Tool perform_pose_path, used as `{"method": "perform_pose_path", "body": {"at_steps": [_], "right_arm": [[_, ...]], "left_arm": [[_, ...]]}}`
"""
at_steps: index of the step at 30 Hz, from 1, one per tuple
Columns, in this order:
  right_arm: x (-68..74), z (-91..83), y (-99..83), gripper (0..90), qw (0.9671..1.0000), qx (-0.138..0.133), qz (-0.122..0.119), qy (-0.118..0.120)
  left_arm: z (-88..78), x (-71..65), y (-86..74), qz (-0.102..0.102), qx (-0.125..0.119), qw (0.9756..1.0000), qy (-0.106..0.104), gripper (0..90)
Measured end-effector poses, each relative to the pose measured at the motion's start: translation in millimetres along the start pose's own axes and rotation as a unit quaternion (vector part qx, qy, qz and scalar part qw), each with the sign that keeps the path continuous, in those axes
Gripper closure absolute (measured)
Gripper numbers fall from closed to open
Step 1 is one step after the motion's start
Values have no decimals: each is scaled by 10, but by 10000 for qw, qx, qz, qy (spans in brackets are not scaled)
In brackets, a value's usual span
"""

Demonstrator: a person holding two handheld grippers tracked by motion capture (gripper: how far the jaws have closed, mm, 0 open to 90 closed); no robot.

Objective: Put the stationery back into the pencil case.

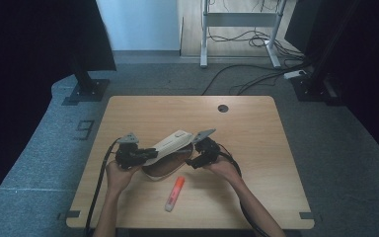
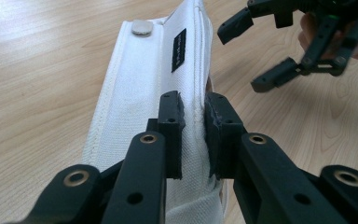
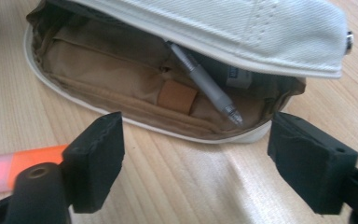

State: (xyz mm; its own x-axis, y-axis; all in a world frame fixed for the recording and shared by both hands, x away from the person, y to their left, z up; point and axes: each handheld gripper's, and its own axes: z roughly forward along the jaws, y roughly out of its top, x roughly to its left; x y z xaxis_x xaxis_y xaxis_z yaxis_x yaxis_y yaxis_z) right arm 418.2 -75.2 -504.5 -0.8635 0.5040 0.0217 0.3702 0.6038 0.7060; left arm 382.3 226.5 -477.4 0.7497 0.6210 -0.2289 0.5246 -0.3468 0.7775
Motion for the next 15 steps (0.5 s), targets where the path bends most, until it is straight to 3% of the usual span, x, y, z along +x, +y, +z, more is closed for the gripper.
{"method": "perform_pose_path", "body": {"at_steps": [15], "right_arm": [[292, 81, -113, 129, 9998, 8, -30, 189]], "left_arm": [[0, -2, -3, 5, 9, 10000, -5, 774]]}}
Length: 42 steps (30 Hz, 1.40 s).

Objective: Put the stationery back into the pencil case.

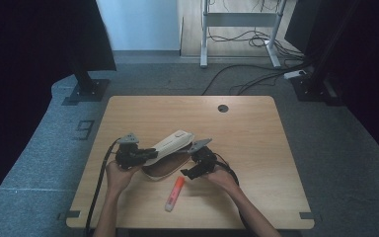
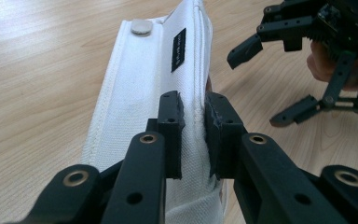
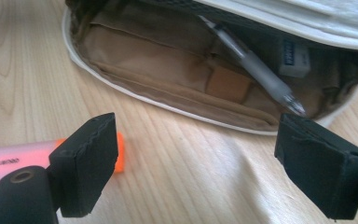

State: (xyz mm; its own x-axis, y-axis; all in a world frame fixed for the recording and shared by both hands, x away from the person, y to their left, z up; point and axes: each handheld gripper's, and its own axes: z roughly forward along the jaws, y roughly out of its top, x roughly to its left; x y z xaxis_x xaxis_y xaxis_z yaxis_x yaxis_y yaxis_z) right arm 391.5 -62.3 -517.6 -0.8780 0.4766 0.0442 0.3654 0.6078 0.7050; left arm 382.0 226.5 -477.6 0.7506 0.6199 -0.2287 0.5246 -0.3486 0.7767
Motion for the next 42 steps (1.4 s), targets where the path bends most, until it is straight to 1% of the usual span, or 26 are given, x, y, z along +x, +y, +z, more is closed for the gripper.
{"method": "perform_pose_path", "body": {"at_steps": [6, 7, 8, 10, 11, 16, 17, 21, 24, 26, 29, 30, 32, 33, 35, 36, 38, 41, 42], "right_arm": [[123, 73, 40, 128, 9999, 25, -115, 48], [123, 73, 40, 128, 9999, 25, -115, 48], [169, 113, 56, 128, 9999, 36, -162, 10], [179, 126, 61, 128, 9998, 50, -174, 9], [205, 164, 72, 129, 9999, 58, -160, 17], [237, 243, 79, 130, 9998, 124, -177, -21], [246, 276, 74, 131, 9996, 189, -205, -49], [248, 304, 48, 132, 9994, 238, -231, -64], [222, 281, 11, 132, 9993, 276, -224, -91], [206, 255, -17, 132, 9994, 294, -177, -92], [191, 227, -54, 133, 9994, 283, -161, -107], [171, 189, -109, 132, 9994, 291, -125, -108], [165, 175, -129, 133, 9994, 292, -120, -107], [154, 130, -187, 133, 9994, 299, -98, -114], [143, 86, -248, 133, 9994, 323, -80, -119], [143, 86, -248, 133, 9994, 323, -80, -119], [135, 37, -305, 133, 9994, 310, -12, -127], [137, 0, -307, 133, 9996, 258, 14, -84], [161, -57, -291, 134, 9998, 185, 4, 14]], "left_arm": [[-1, 0, 0, 0, -1, 10000, -5, 773], [-1, 0, 0, 0, -1, 10000, -5, 774], [-1, 0, 0, -5, -3, 10000, -8, 773], [-1, 0, 0, -3, -2, 10000, -8, 773], [-1, 1, 0, -4, -3, 10000, -11, 773], [-2, 3, -1, -3, 2, 10000, -16, 773], [-2, 3, -1, -3, 2, 10000, -17, 773], [-5, 3, -1, 3, 8, 10000, -20, 773], [-4, 2, -1, -5, 5, 10000, -27, 772], [-3, 3, -1, -1, 10, 10000, -26, 772], [-3, 3, -1, -4, 10, 10000, -28, 772], [-1, 2, -2, -5, 11, 10000, -32, 772], [-1, 1, -2, -7, 8, 10000, -31, 772], [-1, 1, -1, -2, 10, 10000, -35, 771], [1, 3, -1, -14, 5, 10000, -46, 771], [1, 3, -1, -14, 5, 10000, -46, 771], [1, 7, -2, -19, 8, 10000, -56, 771], [2, 5, -3, -15, 8, 10000, -47, 771], [2, 6, -3, -18, 9, 10000, -50, 771]]}}
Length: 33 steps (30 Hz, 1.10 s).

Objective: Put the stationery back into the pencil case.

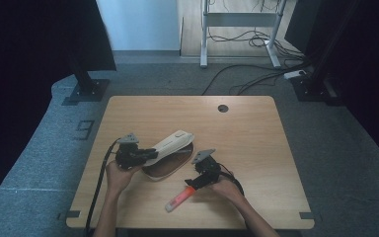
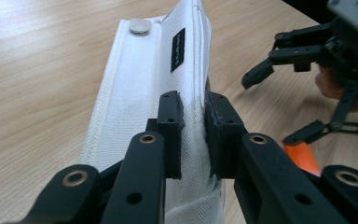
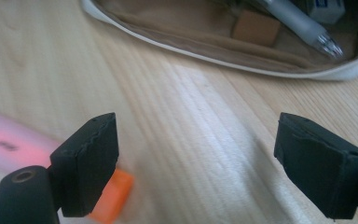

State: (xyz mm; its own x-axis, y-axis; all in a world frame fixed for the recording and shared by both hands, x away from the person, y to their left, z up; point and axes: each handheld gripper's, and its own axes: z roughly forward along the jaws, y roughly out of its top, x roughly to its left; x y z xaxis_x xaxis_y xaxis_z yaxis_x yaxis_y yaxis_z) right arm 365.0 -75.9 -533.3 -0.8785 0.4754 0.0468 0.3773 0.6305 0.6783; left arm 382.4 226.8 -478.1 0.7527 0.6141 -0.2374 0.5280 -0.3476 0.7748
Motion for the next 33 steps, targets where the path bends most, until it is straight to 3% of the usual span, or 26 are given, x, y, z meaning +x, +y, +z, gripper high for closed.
{"method": "perform_pose_path", "body": {"at_steps": [10, 14, 17, 29, 33], "right_arm": [[234, -64, -49, 140, 9987, 1, -261, 429], [341, -21, -84, 137, 9961, 40, -410, 783], [380, 4, -85, 149, 9956, 73, -517, 785], [476, 70, -69, 365, 9926, 85, -1029, 637], [479, 70, -62, 433, 9921, 63, -1061, 673]], "left_arm": [[-1, -2, 0, 0, 3, 10000, 0, 771], [-1, -3, 0, -1, 8, 10000, -2, 771], [-2, -2, 0, 0, 9, 10000, -4, 771], [-9, 1, -1, 12, 21, 10000, -18, 770], [-9, 3, -1, 9, 20, 10000, -22, 770]]}}
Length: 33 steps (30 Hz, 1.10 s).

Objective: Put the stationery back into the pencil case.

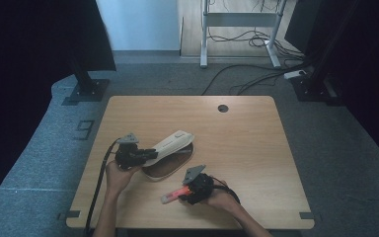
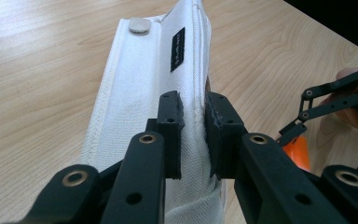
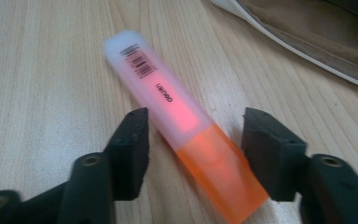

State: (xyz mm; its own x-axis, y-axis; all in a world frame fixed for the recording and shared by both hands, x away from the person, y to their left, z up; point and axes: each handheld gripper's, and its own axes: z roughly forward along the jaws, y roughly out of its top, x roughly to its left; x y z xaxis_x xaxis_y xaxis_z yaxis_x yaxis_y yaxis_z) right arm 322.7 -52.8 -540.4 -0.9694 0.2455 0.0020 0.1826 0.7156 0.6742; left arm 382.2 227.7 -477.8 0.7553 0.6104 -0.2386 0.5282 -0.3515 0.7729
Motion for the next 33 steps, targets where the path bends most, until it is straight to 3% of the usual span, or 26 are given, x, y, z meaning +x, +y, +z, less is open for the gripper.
{"method": "perform_pose_path", "body": {"at_steps": [7, 15, 24, 33], "right_arm": [[-2, -41, 11, 647, 9999, 117, -36, 73], [9, -57, 24, 656, 9997, 220, 41, 50], [0, -68, 5, 658, 9998, 163, 124, 80], [-28, -186, 26, 658, 9998, 11, 216, -7]], "left_arm": [[1, 0, 0, 2, 0, 10000, -3, 769], [2, -2, -1, 16, 8, 10000, 9, 768], [4, 1, -2, 18, 7, 10000, -22, 769], [3, 7, -5, 11, 3, 10000, -34, 770]]}}
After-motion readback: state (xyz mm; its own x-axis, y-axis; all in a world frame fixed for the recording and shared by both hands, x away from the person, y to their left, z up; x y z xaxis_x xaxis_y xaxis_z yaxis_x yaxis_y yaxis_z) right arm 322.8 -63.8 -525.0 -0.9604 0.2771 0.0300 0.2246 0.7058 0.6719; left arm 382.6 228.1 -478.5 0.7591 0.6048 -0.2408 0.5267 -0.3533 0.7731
